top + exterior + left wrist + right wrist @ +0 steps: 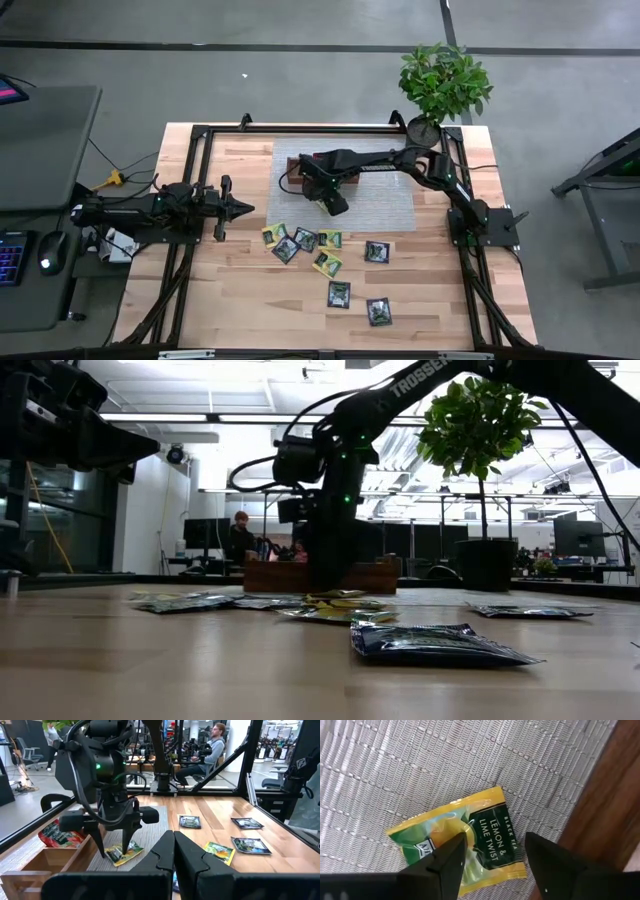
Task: Pick & Place Tea
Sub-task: Put the yellow tea bag into the right section of the wooden organizer
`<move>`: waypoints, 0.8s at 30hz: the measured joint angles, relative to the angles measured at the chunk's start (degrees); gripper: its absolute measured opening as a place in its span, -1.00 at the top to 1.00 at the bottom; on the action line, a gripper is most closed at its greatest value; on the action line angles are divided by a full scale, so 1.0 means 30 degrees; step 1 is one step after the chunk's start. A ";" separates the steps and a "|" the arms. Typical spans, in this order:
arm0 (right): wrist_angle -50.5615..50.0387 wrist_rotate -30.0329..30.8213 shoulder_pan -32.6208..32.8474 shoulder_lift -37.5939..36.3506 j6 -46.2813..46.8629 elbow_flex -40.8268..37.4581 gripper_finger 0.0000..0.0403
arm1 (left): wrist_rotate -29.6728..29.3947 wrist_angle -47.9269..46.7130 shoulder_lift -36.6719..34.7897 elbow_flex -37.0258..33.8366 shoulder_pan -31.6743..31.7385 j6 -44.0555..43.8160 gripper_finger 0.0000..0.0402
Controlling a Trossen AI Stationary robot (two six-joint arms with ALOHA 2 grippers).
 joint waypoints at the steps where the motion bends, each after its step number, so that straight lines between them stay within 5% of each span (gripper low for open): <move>1: 0.0005 -0.0238 -0.0016 0.0027 0.0190 0.0003 0.02 | 0.0000 0.0004 0.0003 0.0004 0.0004 0.0000 1.00; 14: 0.0066 -0.1980 0.0027 0.0490 0.1393 -0.0005 0.19 | 0.0000 0.0003 0.0003 -0.0003 -0.0003 0.0000 1.00; 24: -0.0108 -0.1270 0.0100 0.0490 0.1604 0.0017 0.64 | 0.0000 0.0004 0.0003 -0.0003 -0.0003 0.0000 1.00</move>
